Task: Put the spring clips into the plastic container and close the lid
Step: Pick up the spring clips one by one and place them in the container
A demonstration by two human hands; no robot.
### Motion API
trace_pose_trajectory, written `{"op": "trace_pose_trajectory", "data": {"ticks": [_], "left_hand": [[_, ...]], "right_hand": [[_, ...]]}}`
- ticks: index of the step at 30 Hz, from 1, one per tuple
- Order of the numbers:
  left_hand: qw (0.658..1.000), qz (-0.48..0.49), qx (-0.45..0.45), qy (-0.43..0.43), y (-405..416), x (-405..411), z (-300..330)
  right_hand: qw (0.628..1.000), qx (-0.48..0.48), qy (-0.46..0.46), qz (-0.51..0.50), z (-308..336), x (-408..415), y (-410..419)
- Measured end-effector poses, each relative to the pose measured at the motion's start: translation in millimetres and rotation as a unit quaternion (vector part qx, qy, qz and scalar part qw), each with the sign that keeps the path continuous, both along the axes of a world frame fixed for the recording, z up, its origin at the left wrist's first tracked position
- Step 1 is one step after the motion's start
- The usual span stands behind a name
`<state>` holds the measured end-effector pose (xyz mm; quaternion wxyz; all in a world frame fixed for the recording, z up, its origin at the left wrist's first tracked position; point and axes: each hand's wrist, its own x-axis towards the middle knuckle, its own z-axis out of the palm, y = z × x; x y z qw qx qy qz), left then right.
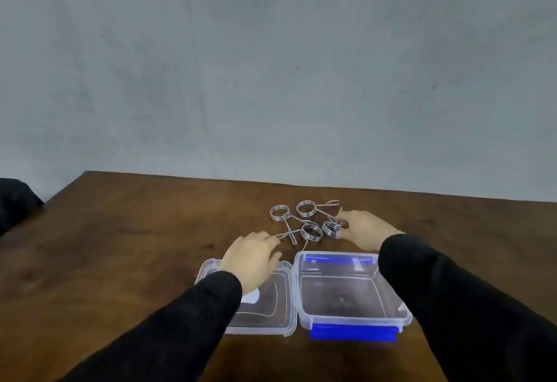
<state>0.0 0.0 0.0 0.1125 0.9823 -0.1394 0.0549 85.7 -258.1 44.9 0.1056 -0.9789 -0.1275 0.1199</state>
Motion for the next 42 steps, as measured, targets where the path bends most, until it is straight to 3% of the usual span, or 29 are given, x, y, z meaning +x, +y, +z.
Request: {"op": "trace_pose_trajectory", "data": {"ticks": [4, 12, 15, 20, 26, 34, 42], "left_hand": [[0.999, 0.029, -0.019, 0.025, -3.2, -27.4, -52.3], [0.998, 0.042, -0.042, -0.009, -1.6, -25.6, -71.7], [0.998, 0.043, -0.043, -0.016, -1.1, -24.9, -72.4], [0.997, 0.046, -0.062, 0.003, -2.3, -24.3, -69.0], [0.986, 0.037, -0.16, -0.007, -7.8, -17.0, -28.7], [0.961, -0.025, -0.272, 0.048, -59.2, 5.8, 43.4], [0.913, 0.004, -0.407, 0.015, -75.6, 1.1, 43.5]], "right_hand": [[0.999, -0.005, 0.025, -0.046, -26.2, 5.5, 4.0], [0.997, 0.007, 0.041, -0.061, -49.2, 31.3, 17.1], [0.997, 0.014, -0.009, -0.074, -51.9, 30.7, 14.8], [0.978, 0.072, -0.183, -0.074, -49.3, 20.7, 0.4], [0.952, 0.131, -0.273, -0.043, -15.1, 2.6, -10.5], [0.953, 0.214, -0.154, 0.151, 20.1, -38.6, 9.1], [0.949, 0.288, -0.094, 0.083, 40.0, -64.5, 11.6]]}}
